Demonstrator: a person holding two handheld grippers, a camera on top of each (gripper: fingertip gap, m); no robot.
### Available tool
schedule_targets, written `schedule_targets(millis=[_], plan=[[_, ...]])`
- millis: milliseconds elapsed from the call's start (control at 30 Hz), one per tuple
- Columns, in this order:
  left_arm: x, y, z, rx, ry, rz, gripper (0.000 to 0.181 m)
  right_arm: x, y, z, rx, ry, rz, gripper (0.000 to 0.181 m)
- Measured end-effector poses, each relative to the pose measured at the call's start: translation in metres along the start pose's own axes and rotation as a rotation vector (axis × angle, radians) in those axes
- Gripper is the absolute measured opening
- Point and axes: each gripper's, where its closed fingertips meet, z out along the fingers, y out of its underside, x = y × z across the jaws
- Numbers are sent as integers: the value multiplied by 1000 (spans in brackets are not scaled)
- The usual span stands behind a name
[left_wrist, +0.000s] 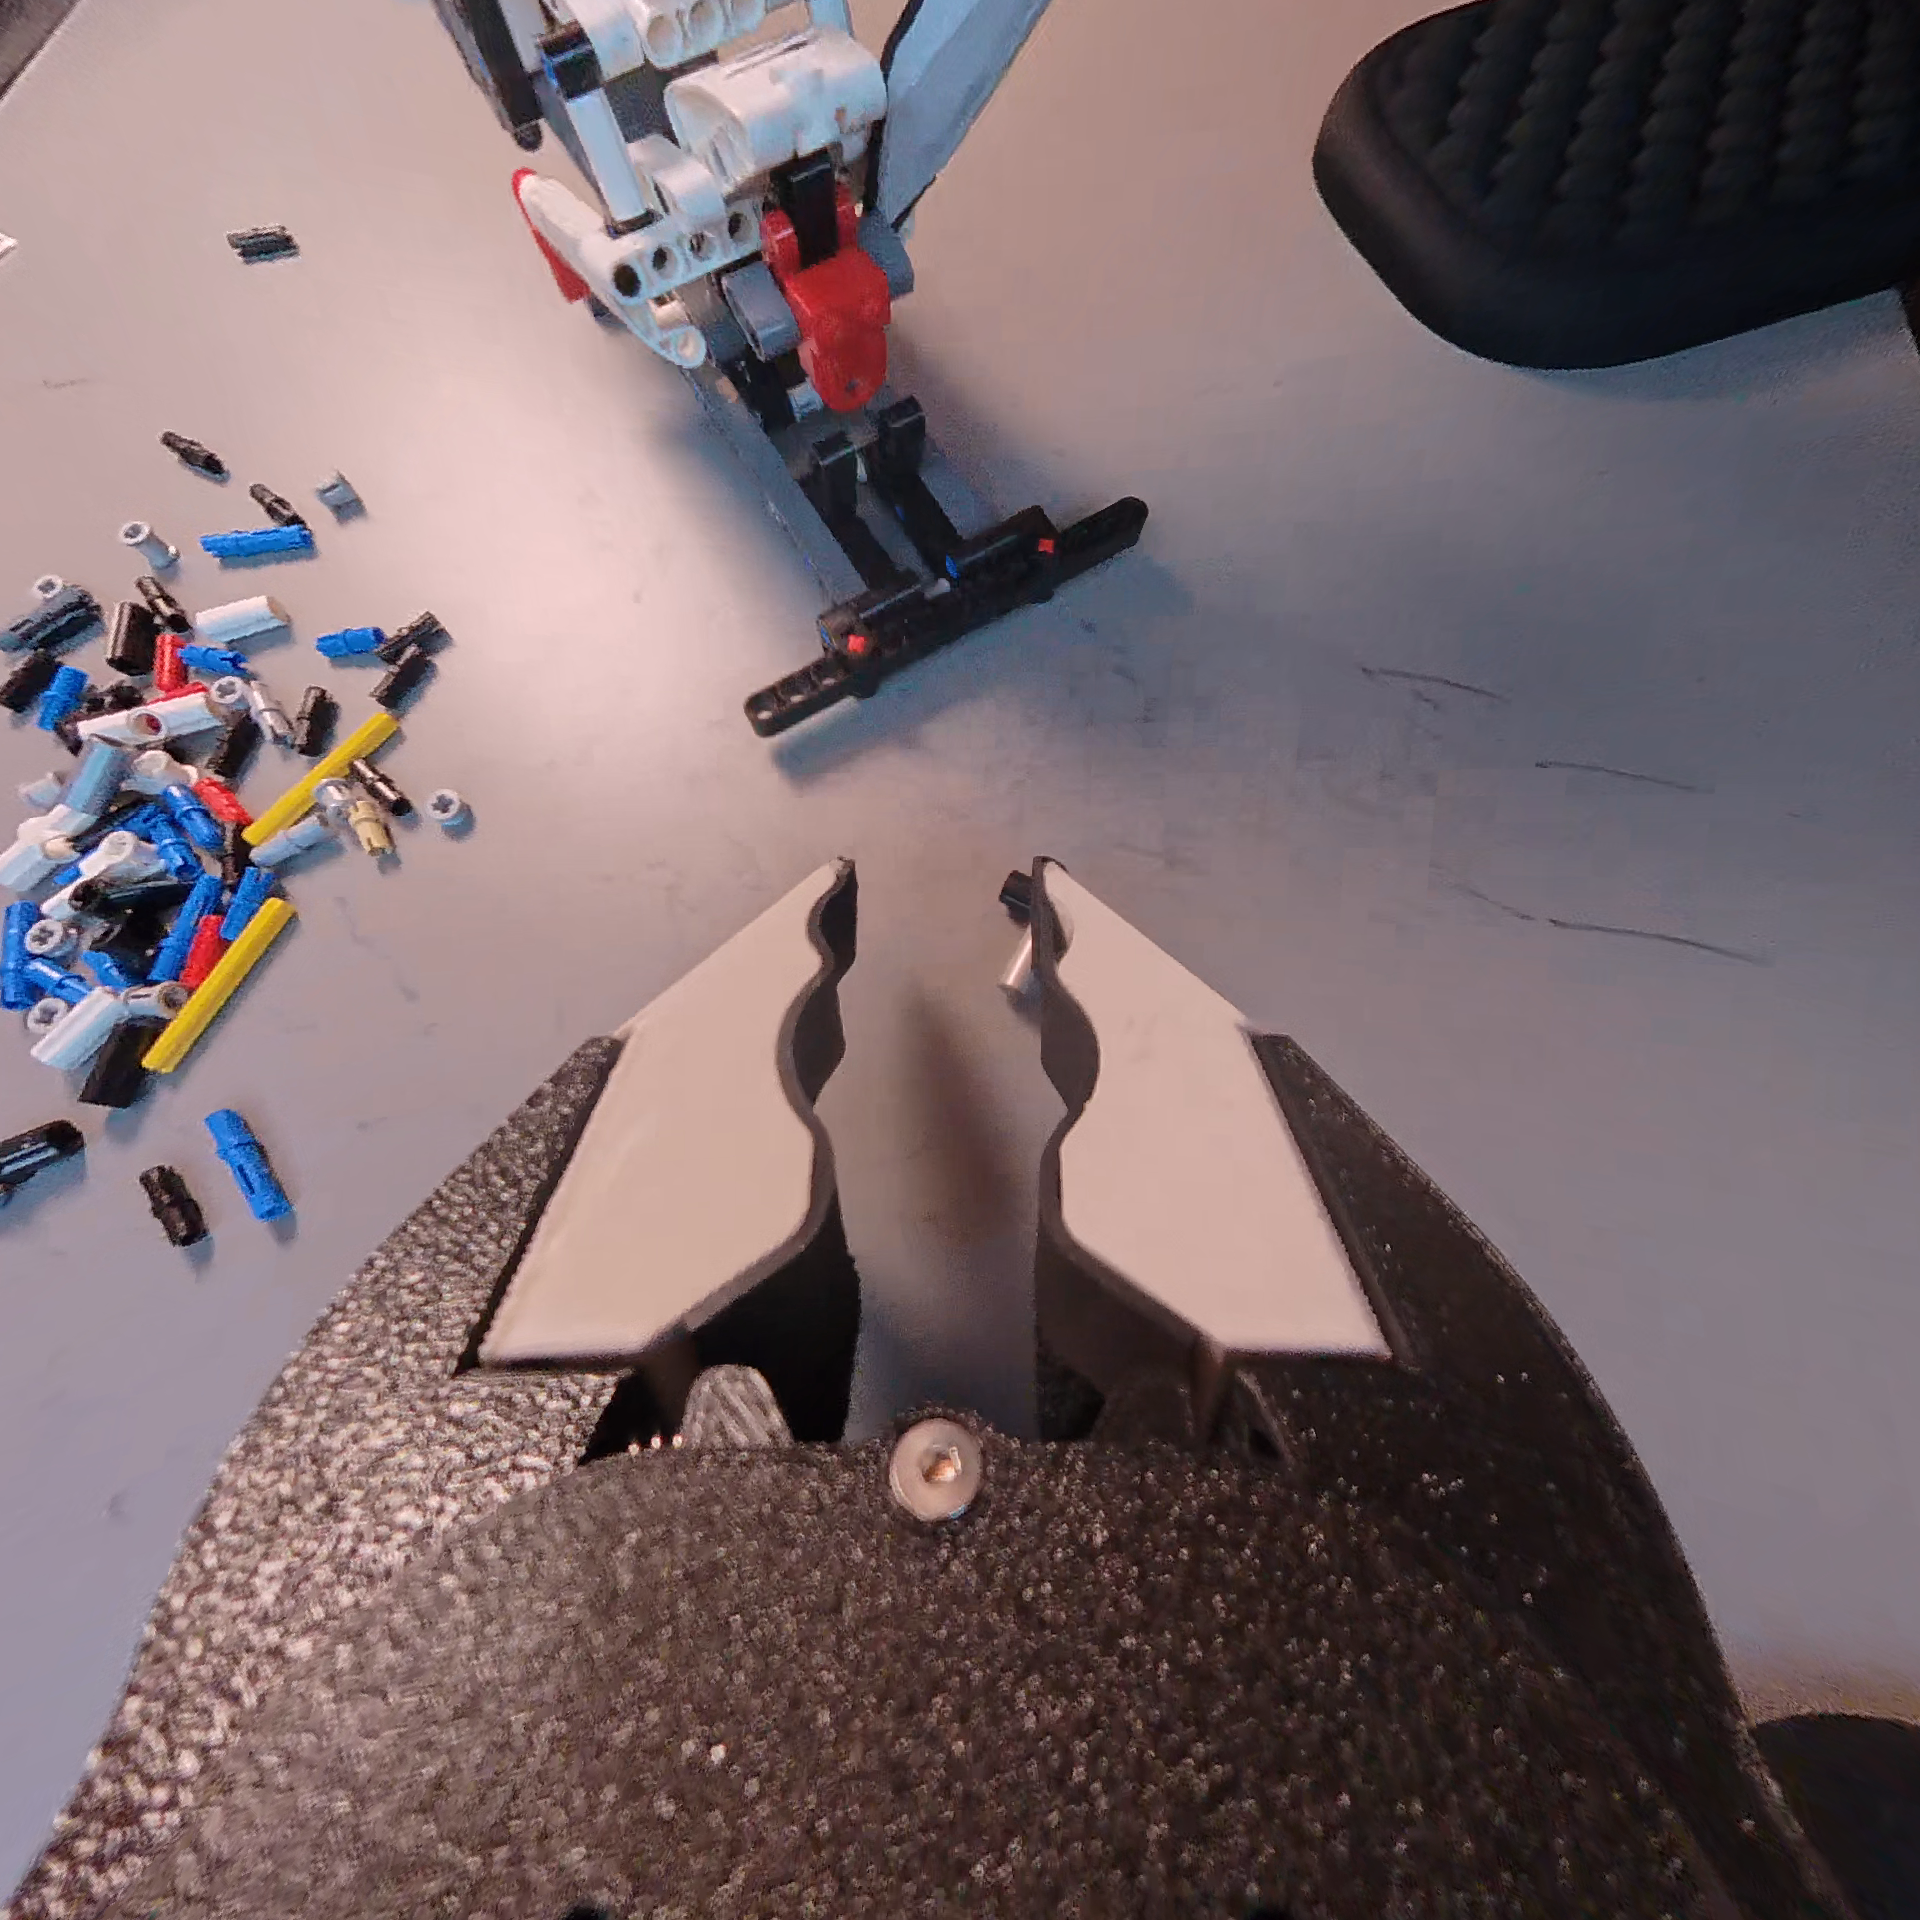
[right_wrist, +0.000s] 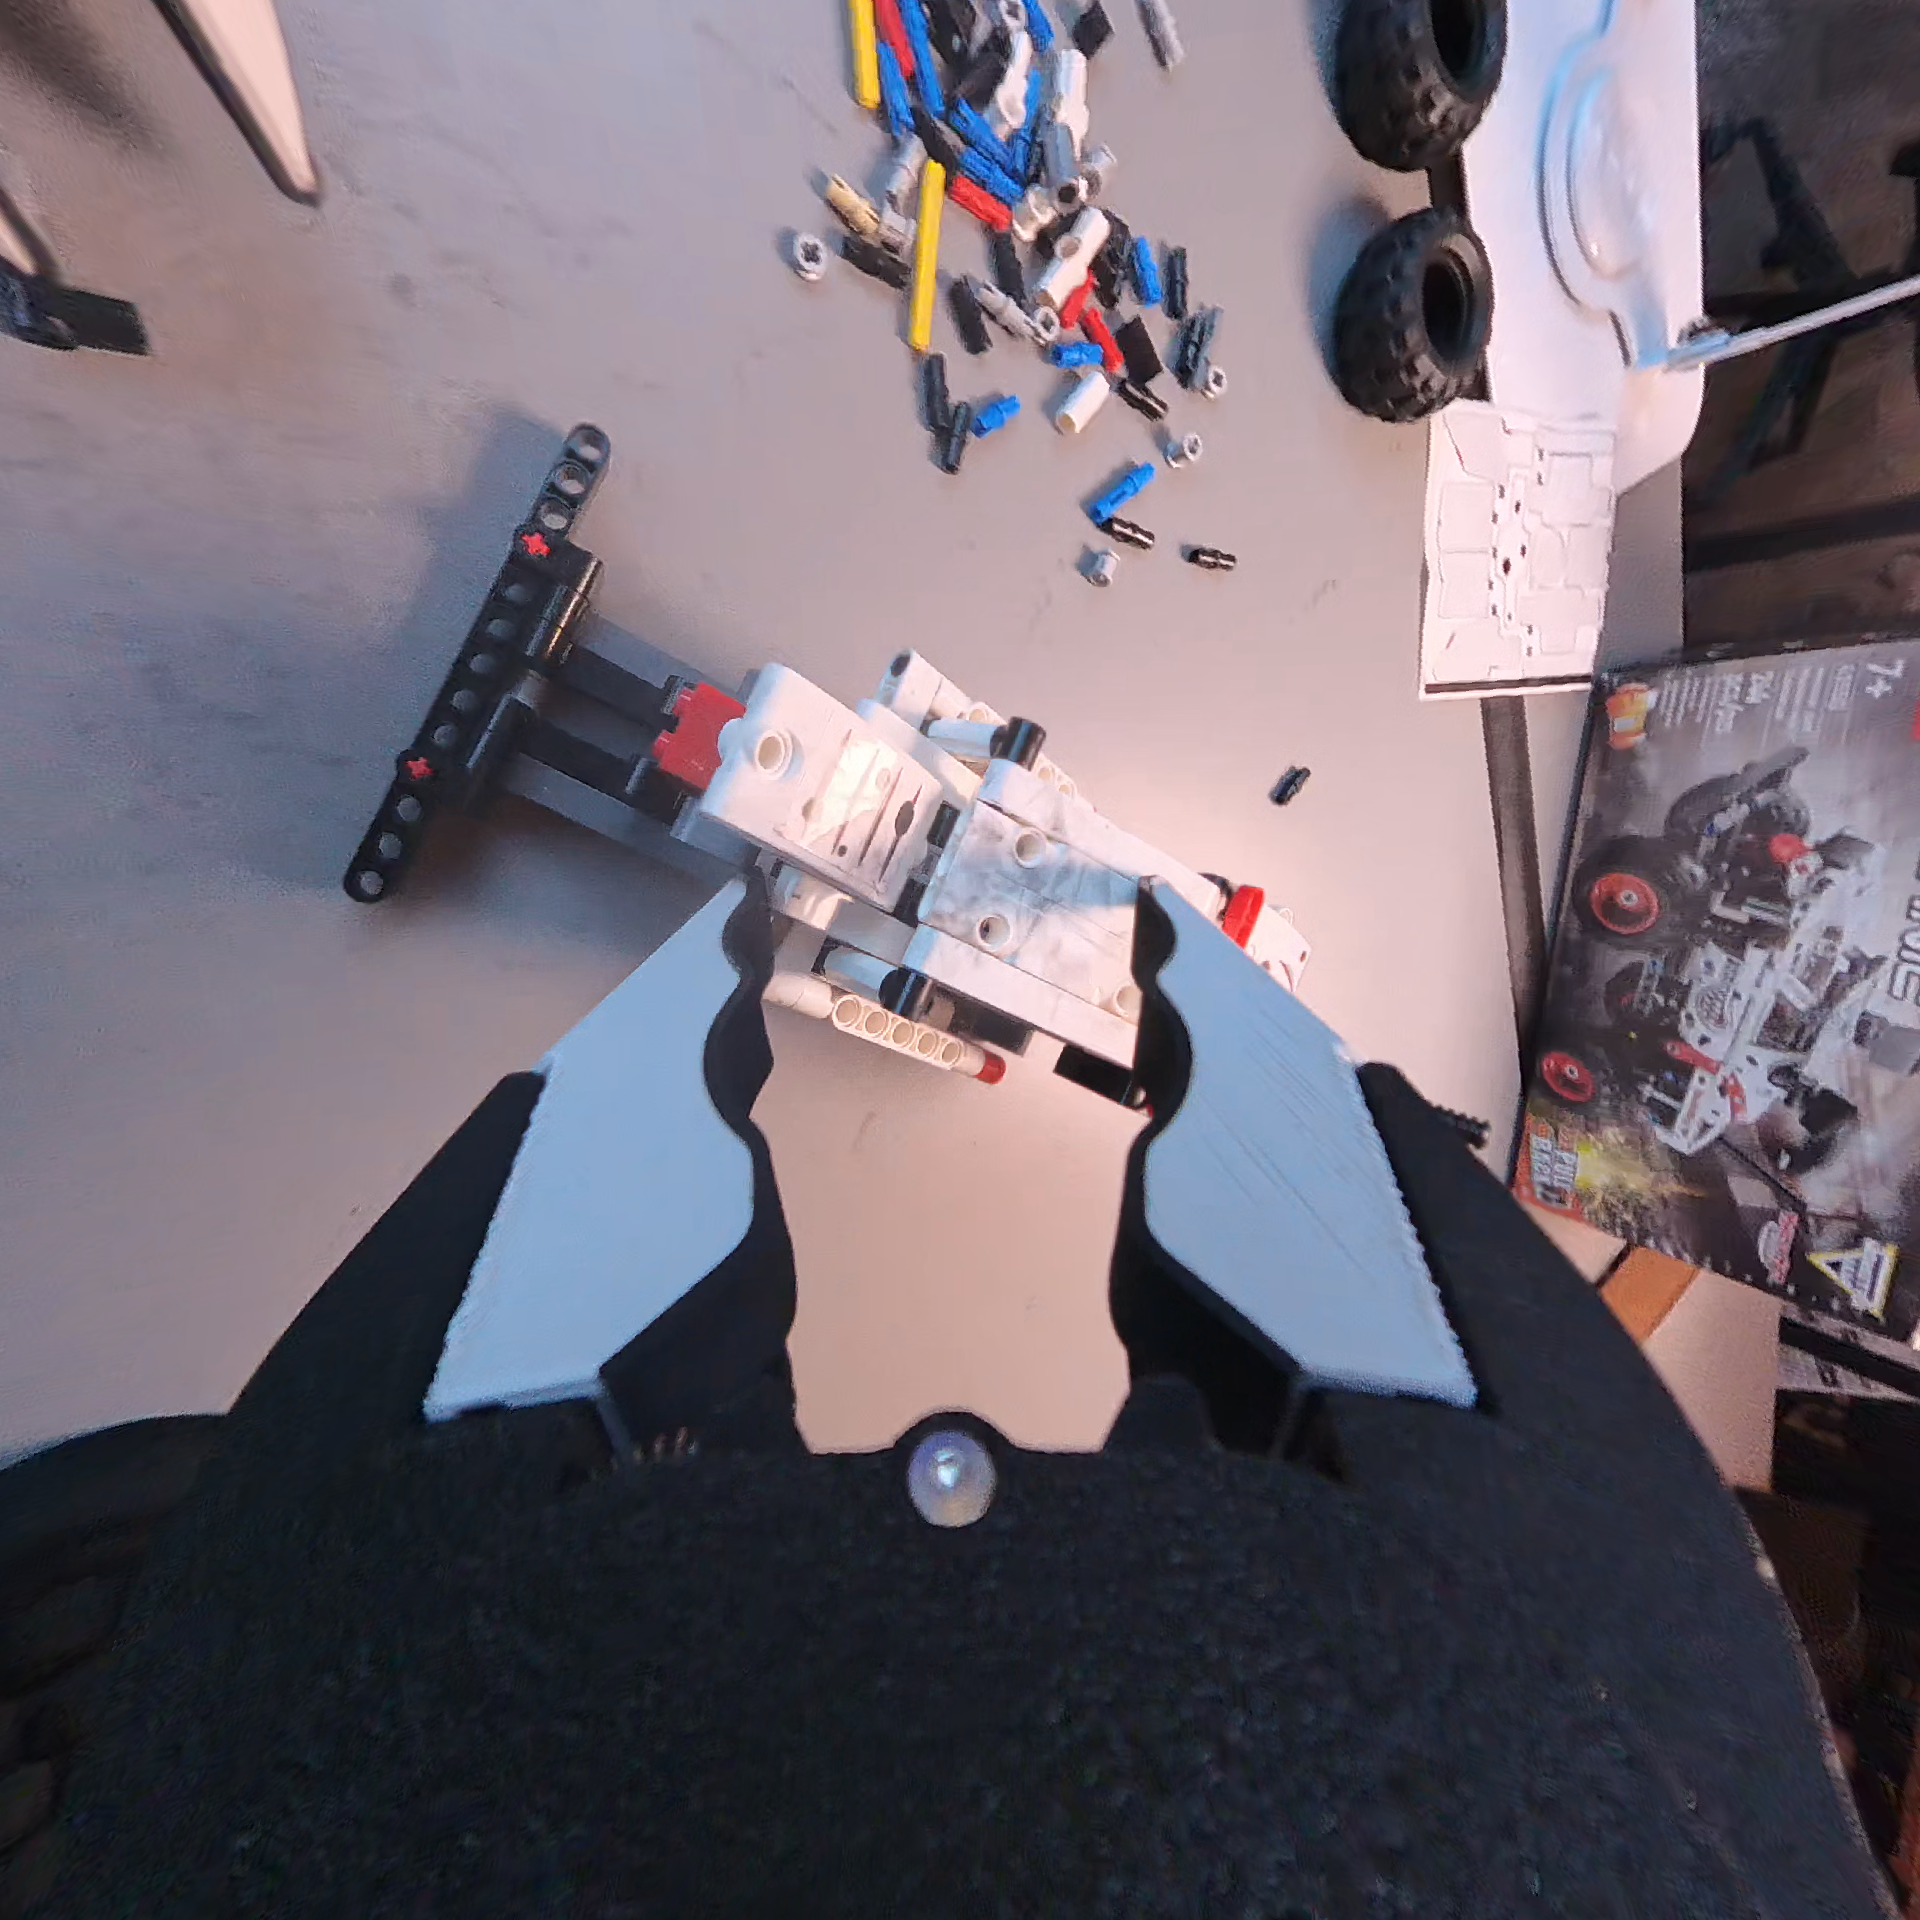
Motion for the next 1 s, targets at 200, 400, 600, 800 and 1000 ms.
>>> schedule_targets(millis=[200,400,600,800,1000], plan=[[-12,-3,-3,26,-61,-20,35,9,-8,-21,133,-150,-14,80],[-22,-7,-7,66,-104,-49,37,21,9,-22,160,-224,-314,90],[-40,-21,-19,173,-210,-52,41,21,14,9,127,-277,-386,74],[-49,-28,-26,231,-264,-46,40,20,5,12,172,-288,-352,54],[-56,-36,-33,287,-325,-69,47,19,9,9,47,-277,-245,53]])
